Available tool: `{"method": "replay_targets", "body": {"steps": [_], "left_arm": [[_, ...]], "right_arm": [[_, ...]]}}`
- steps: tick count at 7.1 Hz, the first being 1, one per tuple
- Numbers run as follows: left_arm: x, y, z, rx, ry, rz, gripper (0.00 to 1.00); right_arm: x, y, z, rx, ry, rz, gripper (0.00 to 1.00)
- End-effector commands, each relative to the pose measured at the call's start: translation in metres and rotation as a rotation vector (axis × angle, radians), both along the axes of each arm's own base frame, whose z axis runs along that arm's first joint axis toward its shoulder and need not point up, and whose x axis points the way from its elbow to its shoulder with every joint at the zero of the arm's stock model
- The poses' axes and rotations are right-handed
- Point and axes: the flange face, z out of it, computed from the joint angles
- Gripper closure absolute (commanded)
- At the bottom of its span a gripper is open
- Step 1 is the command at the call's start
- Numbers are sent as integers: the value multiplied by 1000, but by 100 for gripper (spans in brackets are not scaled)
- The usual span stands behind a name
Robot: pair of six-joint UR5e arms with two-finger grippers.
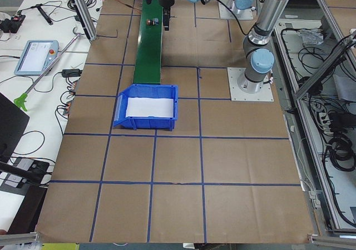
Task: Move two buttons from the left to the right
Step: 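Lower the right gripper toward the red button on the belt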
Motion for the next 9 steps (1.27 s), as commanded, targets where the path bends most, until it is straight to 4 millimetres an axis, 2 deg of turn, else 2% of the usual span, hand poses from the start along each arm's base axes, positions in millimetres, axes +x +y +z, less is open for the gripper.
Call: {"method": "replay_targets", "body": {"steps": [1, 4, 6, 9], "left_arm": [[0, 0, 0, 1, -1, -1, 0], [0, 1, 0, 0, -3, -3, 0], [0, 1, 0, 0, -4, -3, 0], [0, 0, 0, 1, -4, -3, 0]], "right_arm": [[0, -6, -11, 21, -2, 1, 1], [2, -14, -33, 54, -20, -52, 1], [6, -39, -60, 19, -33, -92, 1], [42, -53, -86, -1, -73, -120, 1]]}}
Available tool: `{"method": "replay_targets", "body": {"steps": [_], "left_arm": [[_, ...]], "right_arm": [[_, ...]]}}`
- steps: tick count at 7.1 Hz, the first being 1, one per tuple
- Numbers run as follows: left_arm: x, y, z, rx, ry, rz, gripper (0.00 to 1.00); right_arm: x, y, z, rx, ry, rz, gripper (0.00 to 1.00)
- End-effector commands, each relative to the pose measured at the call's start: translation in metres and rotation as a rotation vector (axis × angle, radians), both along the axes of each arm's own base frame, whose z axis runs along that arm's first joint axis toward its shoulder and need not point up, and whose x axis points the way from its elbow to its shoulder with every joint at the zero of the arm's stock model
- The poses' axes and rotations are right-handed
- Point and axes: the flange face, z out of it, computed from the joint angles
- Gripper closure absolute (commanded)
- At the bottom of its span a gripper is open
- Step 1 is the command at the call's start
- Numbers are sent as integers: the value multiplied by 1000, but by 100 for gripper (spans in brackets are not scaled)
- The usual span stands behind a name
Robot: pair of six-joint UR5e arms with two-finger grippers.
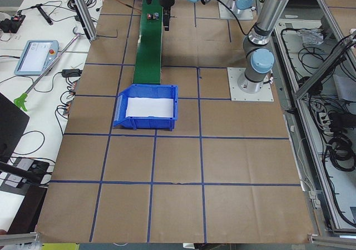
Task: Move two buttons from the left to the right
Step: 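Lower the right gripper toward the red button on the belt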
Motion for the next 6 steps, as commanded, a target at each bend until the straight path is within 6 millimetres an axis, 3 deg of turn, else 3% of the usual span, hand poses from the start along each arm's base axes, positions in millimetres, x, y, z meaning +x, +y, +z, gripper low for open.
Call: {"method": "replay_targets", "body": {"steps": [1, 3, 6], "left_arm": [[0, 0, -1, 1, 0, 0, 0], [0, 0, 0, 1, 0, 0, 0], [0, 0, 0, 1, 0, 0, 0]], "right_arm": [[23, -11, -15, -30, -22, 14, 1], [38, -21, -39, -27, -106, 28, 1], [40, -36, -79, -20, -102, 50, 1]]}}
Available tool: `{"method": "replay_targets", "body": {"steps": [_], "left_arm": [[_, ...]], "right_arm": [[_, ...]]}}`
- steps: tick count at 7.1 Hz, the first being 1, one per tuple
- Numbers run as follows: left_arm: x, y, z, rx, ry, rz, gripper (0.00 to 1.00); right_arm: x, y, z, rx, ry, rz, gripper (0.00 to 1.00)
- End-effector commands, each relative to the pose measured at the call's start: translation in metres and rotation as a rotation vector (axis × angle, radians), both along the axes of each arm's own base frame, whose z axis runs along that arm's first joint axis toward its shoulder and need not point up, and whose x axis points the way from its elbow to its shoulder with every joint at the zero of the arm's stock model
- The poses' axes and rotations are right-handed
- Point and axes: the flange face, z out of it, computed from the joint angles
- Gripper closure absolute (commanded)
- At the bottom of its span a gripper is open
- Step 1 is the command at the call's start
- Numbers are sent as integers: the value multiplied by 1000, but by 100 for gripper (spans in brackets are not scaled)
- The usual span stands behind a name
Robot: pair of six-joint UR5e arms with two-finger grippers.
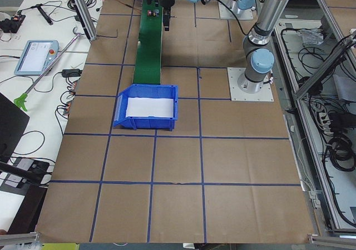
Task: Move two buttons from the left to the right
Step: 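Close the right gripper on the red-capped button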
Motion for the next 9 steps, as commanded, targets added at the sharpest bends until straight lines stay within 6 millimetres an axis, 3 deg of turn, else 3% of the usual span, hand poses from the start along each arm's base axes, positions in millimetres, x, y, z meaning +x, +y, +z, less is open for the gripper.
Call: {"method": "replay_targets", "body": {"steps": [1, 2, 3, 4, 5, 8, 9], "left_arm": [[-1, 0, 0, -1, 3, -2, 0], [-1, 0, 0, -1, 1, -1, 0], [-1, 1, 0, 1, 1, -1, 0], [-1, 0, 0, -1, 1, -1, 0], [-1, 0, 0, -1, 1, -1, 0], [-1, 1, 1, -2, 3, -1, 0], [-1, 0, 0, -1, 3, -1, 0]], "right_arm": [[-3, -8, -29, 33, 4, 15, 1], [-5, -11, -39, 49, 5, 12, 1], [-8, -11, -46, 62, 12, 10, 8], [-11, -12, -50, 66, 26, 30, 46], [-20, -12, -48, 73, 68, 24, 94], [-63, -27, -16, 24, 153, 43, 97], [-79, -25, 26, 4, 169, 19, 97]]}}
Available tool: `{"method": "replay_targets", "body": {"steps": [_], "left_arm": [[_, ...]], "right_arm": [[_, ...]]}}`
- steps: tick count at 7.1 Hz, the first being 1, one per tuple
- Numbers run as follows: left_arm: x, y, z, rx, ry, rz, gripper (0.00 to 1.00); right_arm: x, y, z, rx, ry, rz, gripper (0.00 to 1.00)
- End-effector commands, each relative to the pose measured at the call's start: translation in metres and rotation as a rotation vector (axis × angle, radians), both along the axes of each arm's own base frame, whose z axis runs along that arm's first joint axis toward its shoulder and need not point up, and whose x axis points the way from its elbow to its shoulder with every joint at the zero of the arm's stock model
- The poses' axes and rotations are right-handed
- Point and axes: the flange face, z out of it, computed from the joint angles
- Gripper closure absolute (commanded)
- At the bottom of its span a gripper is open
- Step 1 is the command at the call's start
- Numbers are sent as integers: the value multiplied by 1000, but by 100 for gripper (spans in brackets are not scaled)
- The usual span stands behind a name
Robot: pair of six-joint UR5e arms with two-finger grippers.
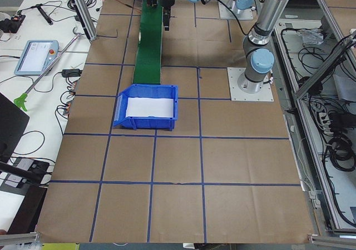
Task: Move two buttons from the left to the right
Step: 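Lift the red button and carry it over the blue bin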
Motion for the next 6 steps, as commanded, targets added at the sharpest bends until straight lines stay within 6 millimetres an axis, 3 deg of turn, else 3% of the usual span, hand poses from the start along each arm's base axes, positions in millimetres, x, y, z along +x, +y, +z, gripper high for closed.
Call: {"method": "replay_targets", "body": {"steps": [1, 2, 3, 5, 6], "left_arm": [[0, 0, 0, 0, 0, 0, 0], [0, 0, 0, -1, 0, 0, 0], [0, 0, 0, -1, 2, 0, 0], [0, 0, 0, -1, 0, 0, 0], [0, 0, 0, -1, 0, 0, 0]], "right_arm": [[-46, 2, 89, -16, 21, -40, 97], [-78, -4, 131, -27, 26, 0, 97], [-115, -13, 153, -31, 37, 59, 97], [-219, -17, 143, -31, -22, 65, 98], [-269, -18, 126, -22, -52, 57, 98]]}}
